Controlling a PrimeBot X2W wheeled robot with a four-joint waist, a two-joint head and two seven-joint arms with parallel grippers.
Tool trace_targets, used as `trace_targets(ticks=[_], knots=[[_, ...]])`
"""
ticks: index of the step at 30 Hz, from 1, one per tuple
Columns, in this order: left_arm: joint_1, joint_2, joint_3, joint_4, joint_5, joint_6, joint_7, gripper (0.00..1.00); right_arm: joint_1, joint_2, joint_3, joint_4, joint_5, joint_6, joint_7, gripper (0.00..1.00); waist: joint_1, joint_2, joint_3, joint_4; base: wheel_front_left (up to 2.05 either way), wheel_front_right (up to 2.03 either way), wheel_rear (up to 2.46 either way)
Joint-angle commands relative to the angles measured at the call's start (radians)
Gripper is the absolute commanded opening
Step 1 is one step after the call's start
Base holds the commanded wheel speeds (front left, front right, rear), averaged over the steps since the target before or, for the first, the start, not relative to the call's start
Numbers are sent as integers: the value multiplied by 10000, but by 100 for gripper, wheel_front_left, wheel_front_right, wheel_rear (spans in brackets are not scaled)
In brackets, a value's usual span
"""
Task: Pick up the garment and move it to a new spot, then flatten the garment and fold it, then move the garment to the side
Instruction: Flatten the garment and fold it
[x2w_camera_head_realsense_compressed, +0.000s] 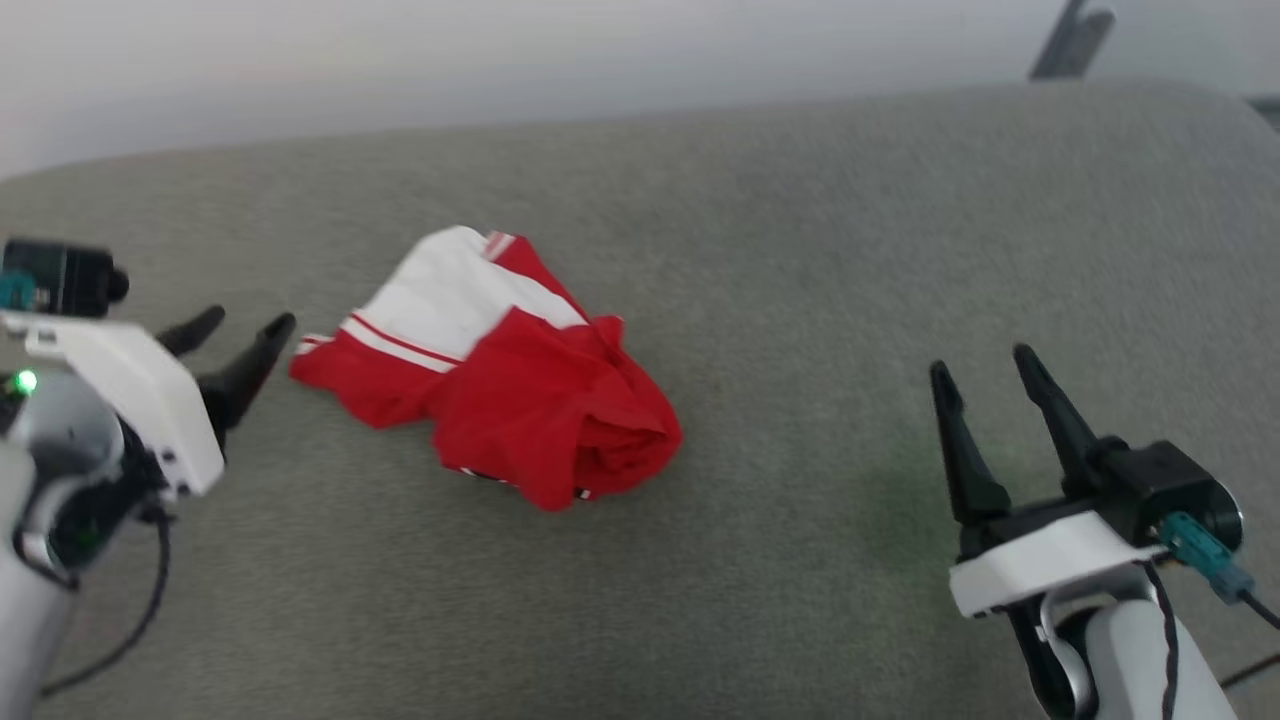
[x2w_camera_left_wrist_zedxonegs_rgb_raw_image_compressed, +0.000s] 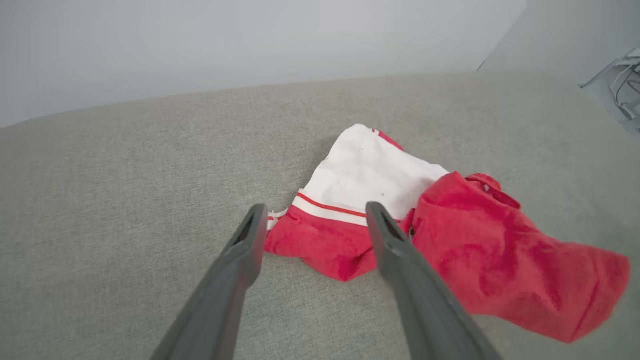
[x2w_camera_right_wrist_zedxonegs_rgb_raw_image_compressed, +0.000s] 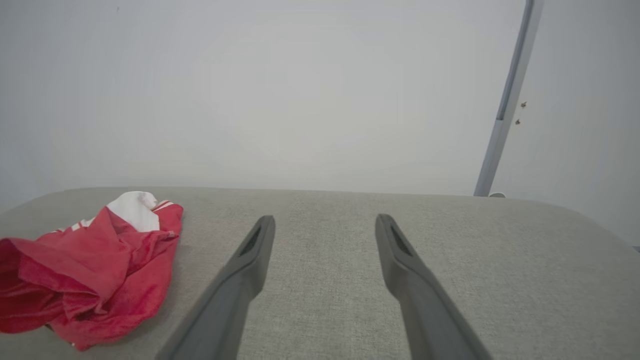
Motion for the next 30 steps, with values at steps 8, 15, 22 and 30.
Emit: trace_targets(ticks=[8, 15, 22, 30], knots=[[-2194, 255, -1288, 1163, -72, -28, 1804, 100, -769, 190, 436, 24, -34, -1, -242, 100, 0, 0, 1306, -1091, 0, 0, 0], [-3106, 108, -2104, 2501, 105, -28, 3003, 100, -1096, 294, 519, -29, -139, -1, -373, 100, 0, 0, 1894, -1431, 0, 0, 0], [-3477, -215, -2487, 3534, 188, -22, 3386, 100, -1286, 381, 517, -91, -198, -1, -426, 100, 0, 0, 2257, -1560, 0, 0, 0], [-3712, -465, -2874, 3726, -391, -24, 3549, 0, -1340, 432, 295, -34, -315, -1, -471, 100, 0, 0, 2309, -1323, 0, 0, 0]])
